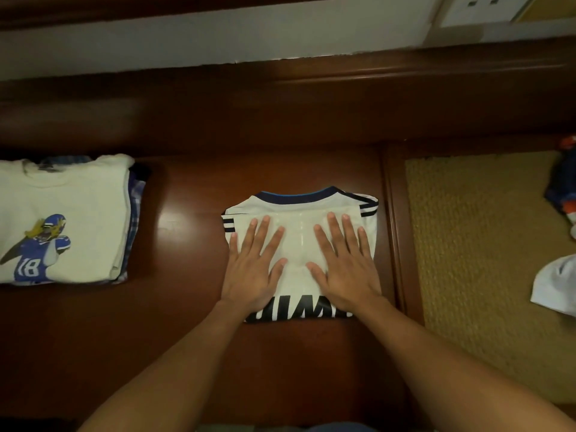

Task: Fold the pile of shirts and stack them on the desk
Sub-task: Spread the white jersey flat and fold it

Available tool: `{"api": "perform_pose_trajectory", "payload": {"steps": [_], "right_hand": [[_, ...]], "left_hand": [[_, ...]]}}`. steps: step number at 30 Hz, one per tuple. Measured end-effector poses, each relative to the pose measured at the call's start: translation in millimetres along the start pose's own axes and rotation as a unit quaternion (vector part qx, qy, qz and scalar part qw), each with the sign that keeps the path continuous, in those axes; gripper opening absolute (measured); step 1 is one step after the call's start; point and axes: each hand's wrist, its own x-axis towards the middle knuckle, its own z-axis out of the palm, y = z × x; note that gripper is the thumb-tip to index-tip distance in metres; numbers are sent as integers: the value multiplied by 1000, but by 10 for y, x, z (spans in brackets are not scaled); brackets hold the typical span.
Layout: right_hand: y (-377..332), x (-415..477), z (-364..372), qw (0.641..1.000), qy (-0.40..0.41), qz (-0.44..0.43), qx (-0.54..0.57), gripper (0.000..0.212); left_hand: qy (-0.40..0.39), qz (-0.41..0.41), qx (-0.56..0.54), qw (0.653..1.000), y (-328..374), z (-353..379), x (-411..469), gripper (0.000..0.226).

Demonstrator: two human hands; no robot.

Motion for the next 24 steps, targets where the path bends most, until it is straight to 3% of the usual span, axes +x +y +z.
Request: {"api": "perform_pose_trajectory", "payload": {"steps": [6,10,17,20,24], "right_hand": [[-59,37,-125,1000,-2,-3,-9,72],[-305,-277,-254,998,52,-19,10,49],[-244,-523,-199,992,-30,-117,-27,45],[-139,-302,-381,992,-53,-89,-69,48],[-264,28,-599,993,-72,-43,-78,46]], "left_hand": [[3,-26,2,1000,24,-55,-23,62],[27,-8,35,999,-93,-231,58,54],[-10,77,179,981,-617,-582,30,66],[13,90,196,976,-740,-556,-255,55],[-8,160,144,977,-712,-416,-730,62]]}}
